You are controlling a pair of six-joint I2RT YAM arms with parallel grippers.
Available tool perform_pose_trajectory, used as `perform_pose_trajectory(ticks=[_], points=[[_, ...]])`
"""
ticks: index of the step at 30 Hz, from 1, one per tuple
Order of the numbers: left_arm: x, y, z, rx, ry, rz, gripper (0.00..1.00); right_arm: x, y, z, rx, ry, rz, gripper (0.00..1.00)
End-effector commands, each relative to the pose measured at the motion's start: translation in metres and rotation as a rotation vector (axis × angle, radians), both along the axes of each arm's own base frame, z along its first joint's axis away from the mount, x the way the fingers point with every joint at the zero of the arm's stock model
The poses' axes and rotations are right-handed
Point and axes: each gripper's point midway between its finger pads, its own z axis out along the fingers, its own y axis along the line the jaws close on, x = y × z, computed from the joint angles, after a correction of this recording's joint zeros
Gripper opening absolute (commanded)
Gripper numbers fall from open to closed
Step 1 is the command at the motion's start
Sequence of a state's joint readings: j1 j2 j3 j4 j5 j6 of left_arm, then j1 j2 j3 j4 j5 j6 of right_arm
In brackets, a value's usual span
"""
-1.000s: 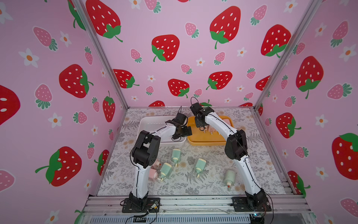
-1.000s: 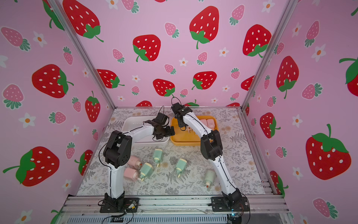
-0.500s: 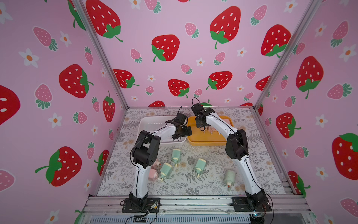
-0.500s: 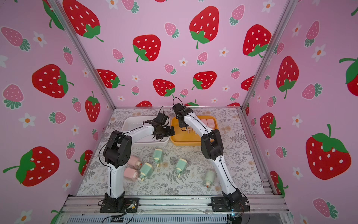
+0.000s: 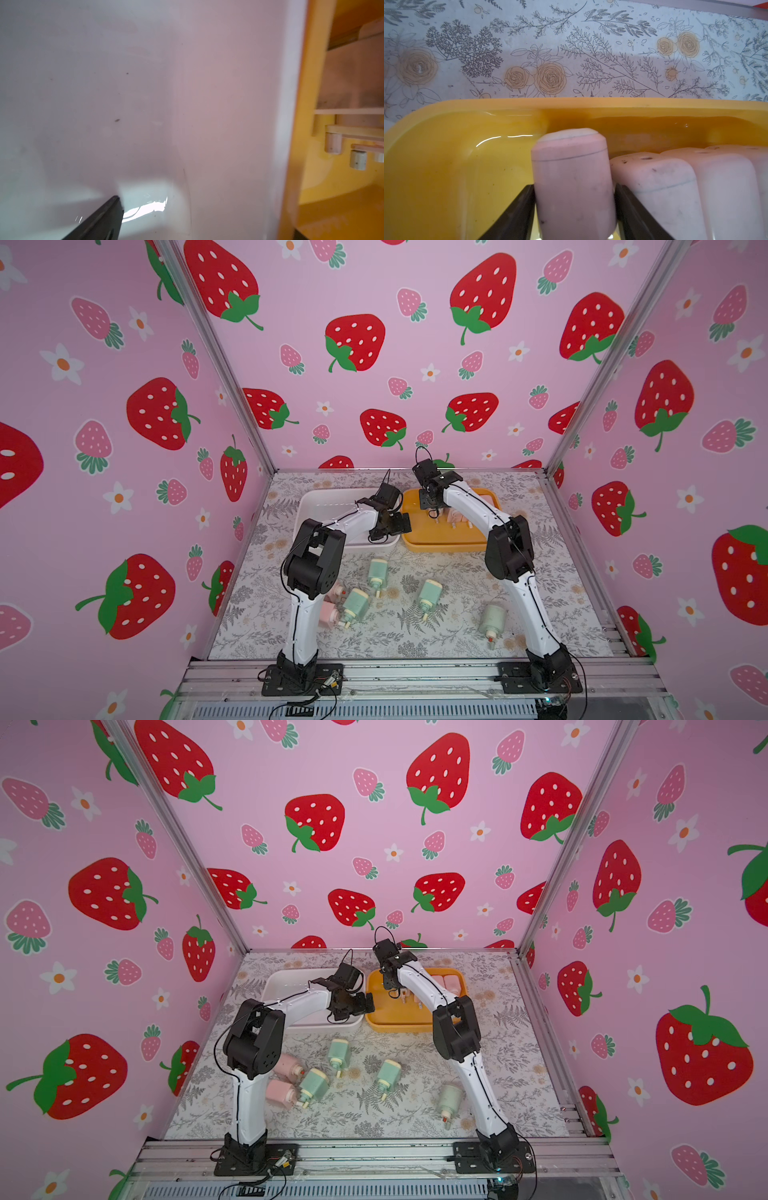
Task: Place the pencil sharpeners by color into the storage box
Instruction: Place the pencil sharpener in the storage box.
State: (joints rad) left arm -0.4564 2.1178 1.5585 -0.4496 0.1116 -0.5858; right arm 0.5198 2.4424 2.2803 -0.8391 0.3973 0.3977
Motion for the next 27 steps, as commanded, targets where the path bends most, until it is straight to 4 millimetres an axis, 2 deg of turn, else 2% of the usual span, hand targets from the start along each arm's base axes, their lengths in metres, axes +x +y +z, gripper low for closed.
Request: perform_pose_trajectory(ticks=[1, 8, 13, 27], points=[[0.004, 0.002, 0.002, 0.024, 0.000, -0.006, 1.00, 0.004, 0.003, -0.008, 0.010, -0.001, 0.008, 0.50], [0.005, 0.001, 0.003, 0.023, 0.000, -0.009, 1.00, -0.004, -0.003, 0.013, -0.002, -0.017, 0.013, 0.43], [0.006, -0.001, 0.005, 0.018, -0.004, -0.013, 0.99, -0.013, -0.011, 0.025, -0.053, -0.022, 0.008, 0.43], [0.005, 0.000, 0.002, 0.020, 0.001, -0.014, 1.00, -0.030, -0.015, 0.020, -0.135, 0.001, -0.012, 0.45]])
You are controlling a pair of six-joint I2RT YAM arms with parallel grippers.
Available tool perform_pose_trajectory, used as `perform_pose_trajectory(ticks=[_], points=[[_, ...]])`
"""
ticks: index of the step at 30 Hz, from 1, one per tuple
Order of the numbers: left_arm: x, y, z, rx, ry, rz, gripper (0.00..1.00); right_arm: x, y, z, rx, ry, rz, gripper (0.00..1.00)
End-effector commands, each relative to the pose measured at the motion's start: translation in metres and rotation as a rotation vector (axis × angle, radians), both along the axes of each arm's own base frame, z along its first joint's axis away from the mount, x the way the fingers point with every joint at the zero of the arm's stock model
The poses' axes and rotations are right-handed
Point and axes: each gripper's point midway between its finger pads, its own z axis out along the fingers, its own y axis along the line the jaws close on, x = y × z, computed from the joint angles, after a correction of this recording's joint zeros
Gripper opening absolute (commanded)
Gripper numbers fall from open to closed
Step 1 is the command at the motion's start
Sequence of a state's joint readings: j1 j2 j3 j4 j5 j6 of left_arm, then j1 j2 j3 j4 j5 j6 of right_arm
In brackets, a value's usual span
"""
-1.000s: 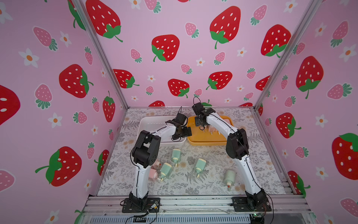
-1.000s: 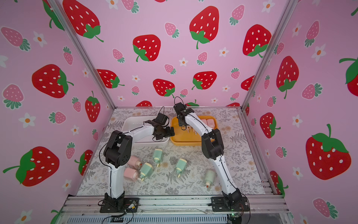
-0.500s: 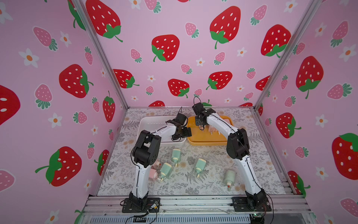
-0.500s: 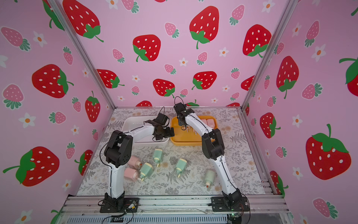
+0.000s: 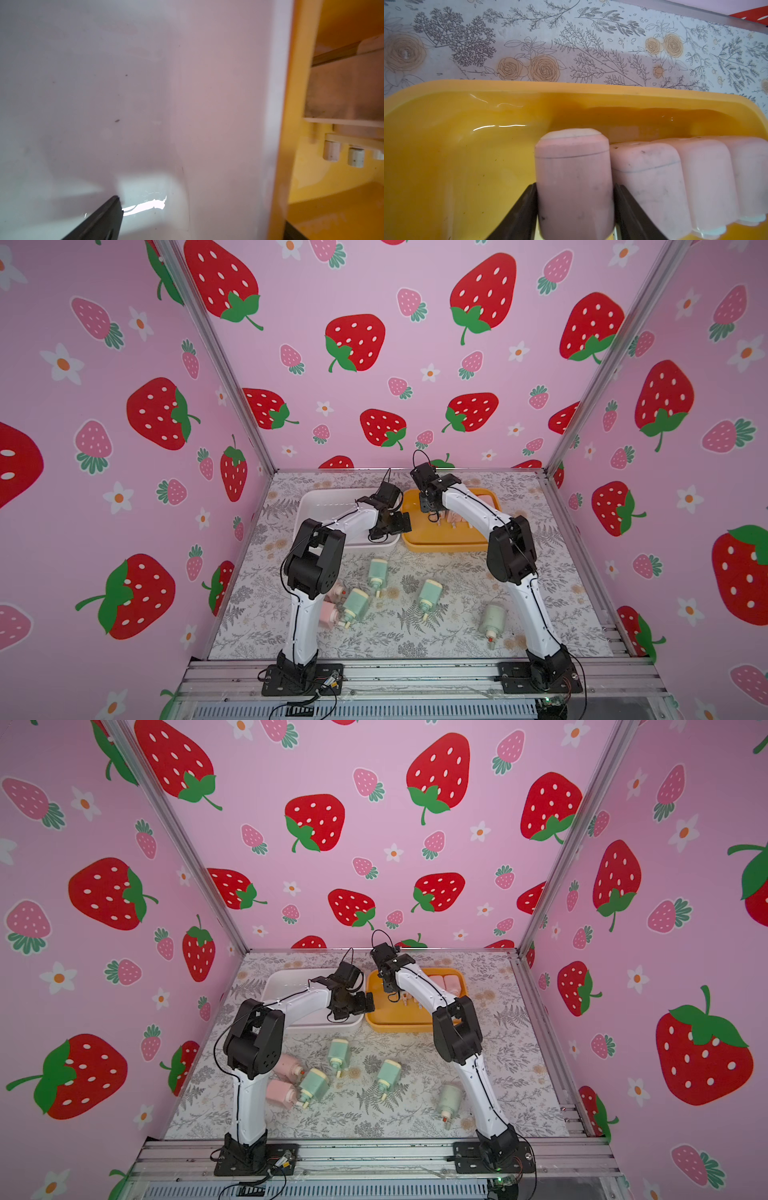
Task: Place the pencil sharpeners by color into the storage box
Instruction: Place the pencil sharpener in the storage box.
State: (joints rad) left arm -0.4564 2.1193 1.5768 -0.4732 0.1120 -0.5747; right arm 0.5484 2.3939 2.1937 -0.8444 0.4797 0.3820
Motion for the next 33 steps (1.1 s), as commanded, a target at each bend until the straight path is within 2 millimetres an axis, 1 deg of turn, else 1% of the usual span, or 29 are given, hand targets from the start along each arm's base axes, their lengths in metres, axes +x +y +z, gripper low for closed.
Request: perform_pose_trajectory(ticks=[1, 8, 12, 18, 21, 24, 28, 31, 33], points=[[0.005, 0.000, 0.000, 0.013, -0.003, -0.004, 1.00, -0.014, -0.009, 0.019, -0.043, -0.001, -0.017, 0.45], [0.005, 0.000, 0.000, 0.010, -0.004, -0.005, 1.00, -0.022, -0.008, 0.021, -0.025, 0.013, -0.022, 0.46], [0.005, -0.001, -0.001, 0.005, -0.003, -0.006, 1.00, -0.020, -0.012, 0.026, -0.034, -0.001, -0.031, 0.47], [0.004, 0.000, -0.003, 0.007, 0.001, -0.005, 1.00, -0.023, -0.014, 0.017, -0.038, 0.018, -0.041, 0.50], [0.003, -0.001, -0.004, 0.007, 0.004, -0.006, 1.00, -0.025, -0.017, 0.017, -0.044, 0.019, -0.056, 0.51], [0.003, -0.001, -0.003, 0.003, 0.004, -0.006, 1.00, -0.026, -0.020, 0.021, -0.049, 0.005, -0.065, 0.59], [0.003, -0.002, -0.003, 0.002, 0.003, -0.009, 1.00, -0.024, -0.020, 0.035, -0.042, -0.025, -0.052, 0.62], [0.003, -0.002, -0.003, 0.003, 0.002, -0.010, 1.00, -0.020, -0.018, 0.044, -0.036, -0.052, -0.043, 0.66], [0.003, -0.003, -0.002, 0.001, 0.002, -0.010, 1.00, -0.019, -0.019, 0.046, -0.043, -0.058, -0.042, 0.70]])
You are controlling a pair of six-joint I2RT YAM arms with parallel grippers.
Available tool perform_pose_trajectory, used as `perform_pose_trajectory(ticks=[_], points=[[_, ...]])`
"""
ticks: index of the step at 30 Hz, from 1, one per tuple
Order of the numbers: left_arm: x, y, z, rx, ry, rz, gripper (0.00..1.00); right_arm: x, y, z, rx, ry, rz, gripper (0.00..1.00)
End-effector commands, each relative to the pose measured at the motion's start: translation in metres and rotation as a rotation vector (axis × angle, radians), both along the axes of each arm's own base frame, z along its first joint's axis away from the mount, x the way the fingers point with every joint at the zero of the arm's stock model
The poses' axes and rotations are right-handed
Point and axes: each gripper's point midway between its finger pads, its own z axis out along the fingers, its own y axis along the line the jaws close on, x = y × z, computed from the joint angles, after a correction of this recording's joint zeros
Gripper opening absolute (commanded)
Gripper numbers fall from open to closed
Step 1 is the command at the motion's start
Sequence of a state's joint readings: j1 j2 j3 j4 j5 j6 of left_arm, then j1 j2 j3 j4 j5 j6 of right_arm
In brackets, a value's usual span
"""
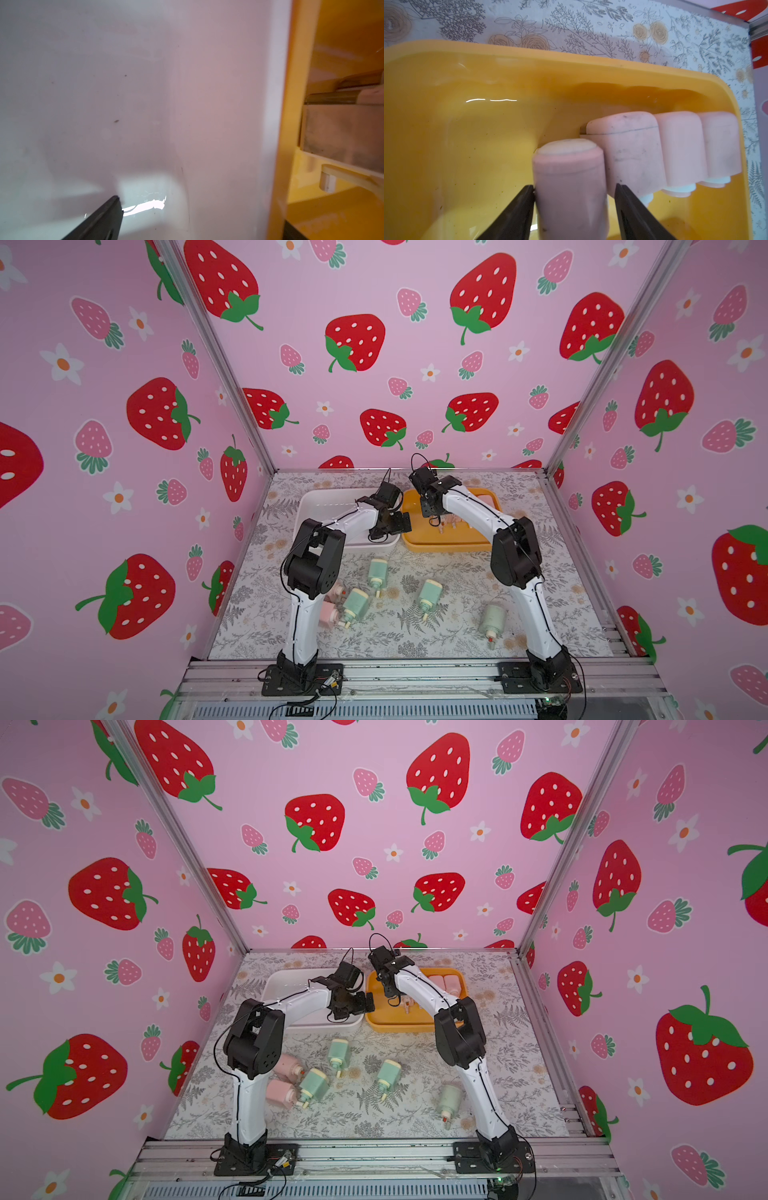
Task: Place the pencil sharpeners by color into the storage box
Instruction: Place the pencil sharpener in the storage box.
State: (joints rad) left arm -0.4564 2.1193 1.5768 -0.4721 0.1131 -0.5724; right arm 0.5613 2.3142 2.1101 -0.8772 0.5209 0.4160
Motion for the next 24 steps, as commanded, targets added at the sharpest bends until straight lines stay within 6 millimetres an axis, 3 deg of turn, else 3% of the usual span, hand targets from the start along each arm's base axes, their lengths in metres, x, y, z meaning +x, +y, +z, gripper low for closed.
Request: perform_pose_trajectory(ticks=[1, 8, 14, 16, 17, 24], points=[[0.003, -0.002, -0.003, 0.004, 0.004, -0.007, 1.00, 0.001, -0.008, 0.032, -0.015, -0.061, -0.010, 0.73], [0.003, -0.001, -0.002, 0.008, 0.003, -0.006, 1.00, 0.002, -0.003, 0.028, -0.044, -0.044, 0.050, 0.77], [0.003, -0.001, -0.004, 0.011, 0.009, -0.008, 1.00, -0.006, -0.005, 0.010, -0.104, 0.030, 0.116, 0.86], [0.003, -0.001, -0.004, 0.009, 0.010, -0.011, 1.00, -0.007, -0.006, 0.003, -0.124, 0.053, 0.132, 0.92], [0.003, -0.002, -0.004, 0.008, 0.012, -0.011, 1.00, -0.008, -0.005, 0.000, -0.131, 0.065, 0.137, 1.00], [0.004, -0.001, -0.004, 0.011, 0.011, -0.008, 1.00, -0.013, -0.004, -0.010, -0.181, 0.113, 0.187, 1.00]])
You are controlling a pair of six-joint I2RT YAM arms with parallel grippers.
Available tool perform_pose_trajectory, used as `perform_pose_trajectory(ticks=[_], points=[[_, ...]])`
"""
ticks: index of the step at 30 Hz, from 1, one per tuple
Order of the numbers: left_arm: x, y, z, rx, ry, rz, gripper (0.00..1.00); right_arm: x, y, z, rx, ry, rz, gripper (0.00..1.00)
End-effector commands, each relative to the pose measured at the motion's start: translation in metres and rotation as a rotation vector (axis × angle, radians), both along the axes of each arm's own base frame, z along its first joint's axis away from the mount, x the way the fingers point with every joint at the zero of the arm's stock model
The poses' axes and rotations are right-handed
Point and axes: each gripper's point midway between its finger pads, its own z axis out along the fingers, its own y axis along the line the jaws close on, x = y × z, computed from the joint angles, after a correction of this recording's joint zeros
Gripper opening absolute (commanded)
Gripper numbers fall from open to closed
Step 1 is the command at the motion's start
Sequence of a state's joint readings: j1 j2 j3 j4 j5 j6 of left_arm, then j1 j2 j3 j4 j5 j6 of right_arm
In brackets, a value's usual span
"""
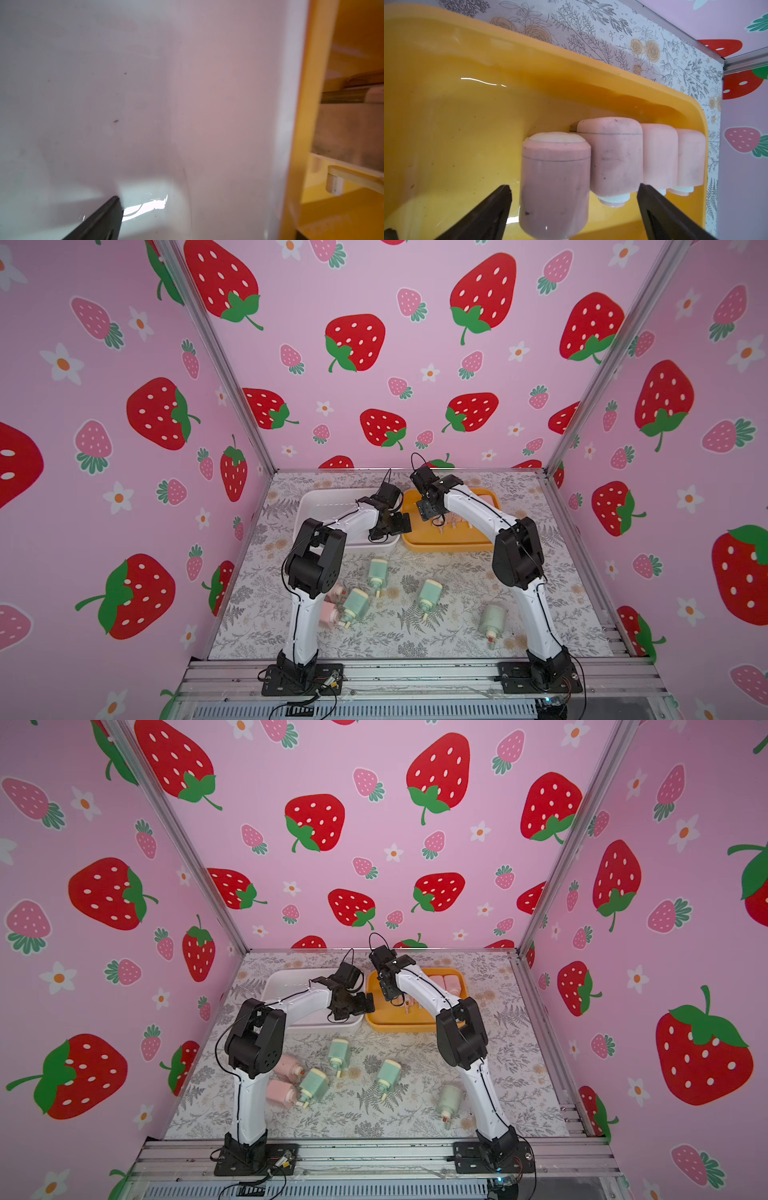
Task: Place the pencil sharpeners by color into the storage box
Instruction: Place the pencil sharpener in the storage box.
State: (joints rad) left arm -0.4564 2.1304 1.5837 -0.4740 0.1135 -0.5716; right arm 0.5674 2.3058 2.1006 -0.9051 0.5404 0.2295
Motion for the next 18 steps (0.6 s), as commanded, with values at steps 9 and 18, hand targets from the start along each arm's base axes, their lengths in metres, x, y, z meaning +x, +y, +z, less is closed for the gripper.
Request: perform_pose_trajectory(ticks=[9, 18], points=[[0.003, -0.001, -0.004, 0.010, 0.012, -0.002, 1.00, -0.005, -0.012, -0.024, -0.165, 0.076, 0.052, 1.00], [0.004, 0.000, -0.003, 0.011, 0.010, 0.000, 1.00, 0.014, -0.010, -0.013, -0.141, -0.025, 0.006, 1.00]])
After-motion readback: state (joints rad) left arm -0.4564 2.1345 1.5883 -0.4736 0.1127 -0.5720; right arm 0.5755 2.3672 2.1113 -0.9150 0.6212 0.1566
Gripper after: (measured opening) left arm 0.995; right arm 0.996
